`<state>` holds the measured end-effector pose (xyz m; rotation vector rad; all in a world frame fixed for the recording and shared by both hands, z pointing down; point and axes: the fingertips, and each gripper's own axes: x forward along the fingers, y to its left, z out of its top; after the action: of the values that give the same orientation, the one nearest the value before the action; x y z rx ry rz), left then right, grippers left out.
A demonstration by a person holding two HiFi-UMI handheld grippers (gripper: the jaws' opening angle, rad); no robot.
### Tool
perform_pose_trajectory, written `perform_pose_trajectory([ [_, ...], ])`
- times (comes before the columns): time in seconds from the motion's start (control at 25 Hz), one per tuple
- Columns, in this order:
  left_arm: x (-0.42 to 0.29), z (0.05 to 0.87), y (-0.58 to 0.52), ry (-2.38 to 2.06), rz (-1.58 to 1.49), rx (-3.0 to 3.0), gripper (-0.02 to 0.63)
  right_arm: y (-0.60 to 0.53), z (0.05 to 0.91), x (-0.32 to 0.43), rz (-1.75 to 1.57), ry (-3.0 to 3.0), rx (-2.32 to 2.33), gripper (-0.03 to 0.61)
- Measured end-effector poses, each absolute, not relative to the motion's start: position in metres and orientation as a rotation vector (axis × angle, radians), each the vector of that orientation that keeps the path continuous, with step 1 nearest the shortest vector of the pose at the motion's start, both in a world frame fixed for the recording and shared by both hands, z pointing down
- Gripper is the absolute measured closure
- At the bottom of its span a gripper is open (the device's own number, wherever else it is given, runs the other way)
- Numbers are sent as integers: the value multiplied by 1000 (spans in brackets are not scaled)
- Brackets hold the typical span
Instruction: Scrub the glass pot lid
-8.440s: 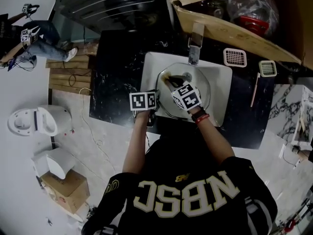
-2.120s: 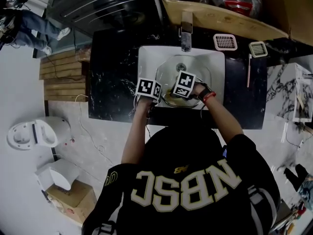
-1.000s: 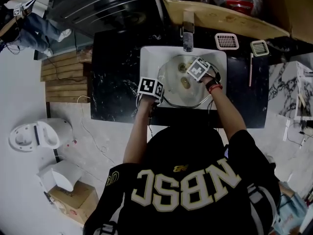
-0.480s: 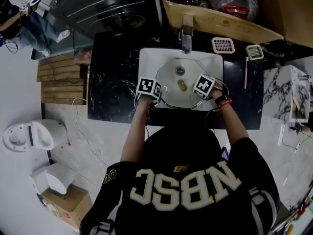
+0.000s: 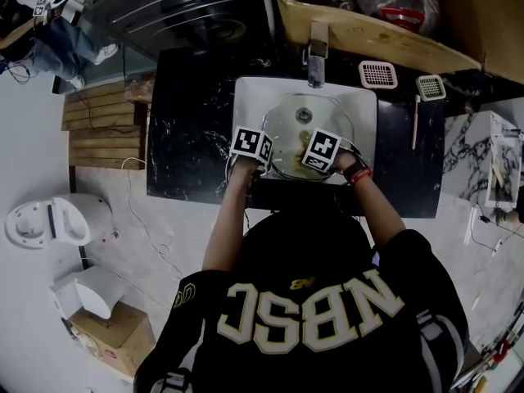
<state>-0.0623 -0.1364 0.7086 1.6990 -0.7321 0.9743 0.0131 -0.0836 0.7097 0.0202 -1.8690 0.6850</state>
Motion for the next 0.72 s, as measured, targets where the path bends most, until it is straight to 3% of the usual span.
perform_pose_trajectory([
  [0.4, -61, 717, -132, -718, 1055, 1671, 601, -182, 749, -31, 685, -1954, 335, 526],
  [0.72, -62, 717, -132, -713, 1042, 1656, 601, -226, 759, 18, 612, -1899, 555, 526],
])
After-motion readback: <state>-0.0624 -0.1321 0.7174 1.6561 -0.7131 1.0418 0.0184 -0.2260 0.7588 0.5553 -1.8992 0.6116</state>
